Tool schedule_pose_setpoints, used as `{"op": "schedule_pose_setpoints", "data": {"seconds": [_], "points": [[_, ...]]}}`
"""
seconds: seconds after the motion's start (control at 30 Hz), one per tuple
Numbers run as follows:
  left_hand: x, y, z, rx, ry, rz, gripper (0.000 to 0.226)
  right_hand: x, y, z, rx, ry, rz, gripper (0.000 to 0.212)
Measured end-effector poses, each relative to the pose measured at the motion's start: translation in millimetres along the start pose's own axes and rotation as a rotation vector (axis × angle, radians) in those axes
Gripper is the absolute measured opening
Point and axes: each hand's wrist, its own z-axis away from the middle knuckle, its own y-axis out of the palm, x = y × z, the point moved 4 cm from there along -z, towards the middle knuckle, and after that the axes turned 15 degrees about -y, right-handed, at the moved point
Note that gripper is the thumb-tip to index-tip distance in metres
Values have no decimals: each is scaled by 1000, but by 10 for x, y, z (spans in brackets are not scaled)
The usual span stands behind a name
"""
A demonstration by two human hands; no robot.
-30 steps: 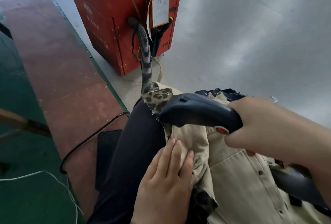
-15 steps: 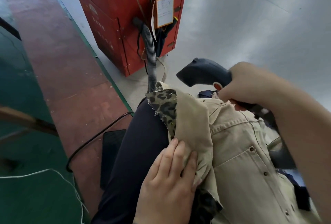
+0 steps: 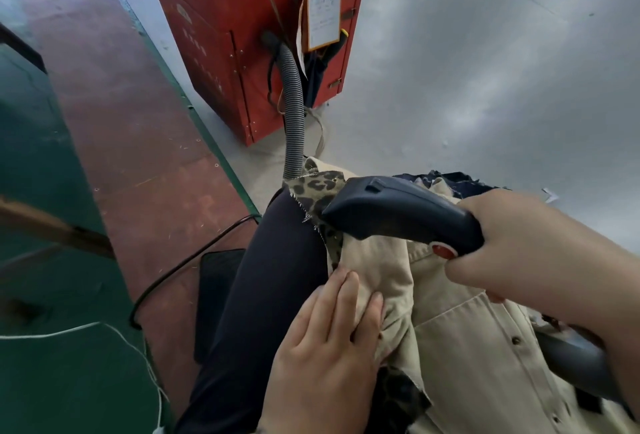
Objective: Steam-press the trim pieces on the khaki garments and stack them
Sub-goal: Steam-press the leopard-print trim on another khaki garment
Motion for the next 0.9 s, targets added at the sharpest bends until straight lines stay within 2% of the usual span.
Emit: {"op": "schedule_pose_setpoints", "data": {"seconds": [0.17,0.33,0.5,0.7,0.8,0.9], "points": [[-7,-39,-23,-9,43,31,32,-123,-64,-309,-108,33,-89,8],[-16,-118,-12,10,42,70,35,-248,-110,-673,-179,85,-159,8],[-13,-93,10,-2,42,30,34,-295,-253,-204,-240,-1,-191,9],[-45,-44,8,-28,22,38,36,-88,20,70,-33,-30,35,17],[-26,-28,-6,15,11,31,39,-19,-29,-94,-75,-30,40,13],[-14,-38,1,72,9,66,36,27,-183,-304,-199,-41,73,13]]}}
